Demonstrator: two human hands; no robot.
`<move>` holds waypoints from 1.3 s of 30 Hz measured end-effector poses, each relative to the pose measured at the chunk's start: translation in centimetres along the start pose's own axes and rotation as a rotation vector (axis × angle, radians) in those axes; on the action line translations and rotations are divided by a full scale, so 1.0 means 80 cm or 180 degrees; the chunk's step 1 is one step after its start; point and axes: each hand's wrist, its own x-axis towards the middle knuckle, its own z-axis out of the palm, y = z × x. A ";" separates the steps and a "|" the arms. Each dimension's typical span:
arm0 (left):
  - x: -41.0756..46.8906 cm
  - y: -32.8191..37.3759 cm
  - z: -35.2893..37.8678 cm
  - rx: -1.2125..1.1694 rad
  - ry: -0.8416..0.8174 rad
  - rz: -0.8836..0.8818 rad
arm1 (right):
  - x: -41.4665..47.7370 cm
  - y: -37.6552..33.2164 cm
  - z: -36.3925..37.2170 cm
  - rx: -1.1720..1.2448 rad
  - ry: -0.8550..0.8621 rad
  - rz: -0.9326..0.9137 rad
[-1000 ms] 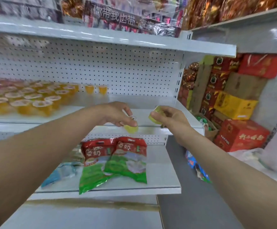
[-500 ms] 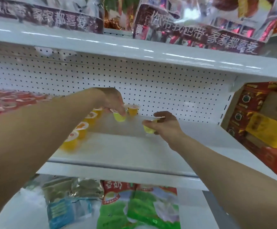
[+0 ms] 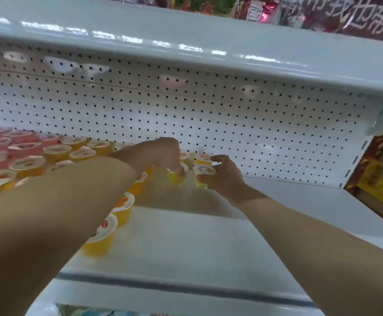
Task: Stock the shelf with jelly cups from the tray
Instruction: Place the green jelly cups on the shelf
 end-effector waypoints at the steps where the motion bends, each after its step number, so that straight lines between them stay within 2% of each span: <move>1: 0.002 -0.001 0.000 -0.0015 0.0004 0.0001 | 0.003 0.000 0.002 -0.0014 0.0007 -0.0001; 5: 0.001 -0.002 0.000 -0.0042 0.0094 -0.0049 | 0.005 -0.001 0.007 -0.0044 -0.0012 -0.0001; 12: -0.015 0.008 0.000 -0.0005 0.0317 -0.0063 | -0.016 -0.012 -0.016 -0.0570 -0.0113 -0.0169; 18: -0.063 0.041 -0.012 -0.0216 0.0716 0.0174 | -0.057 -0.040 -0.077 -0.1634 0.0069 -0.0575; 25: -0.145 0.139 -0.010 -0.0268 0.0854 0.0018 | -0.143 -0.051 -0.183 -0.2140 0.0369 -0.0757; 29: -0.198 0.205 0.014 -0.0469 0.0977 0.0120 | -0.211 -0.045 -0.248 -0.2306 0.0626 -0.0812; 39: -0.325 0.352 0.107 -0.0888 0.1034 0.0473 | -0.367 0.030 -0.380 -0.2262 0.0816 -0.0515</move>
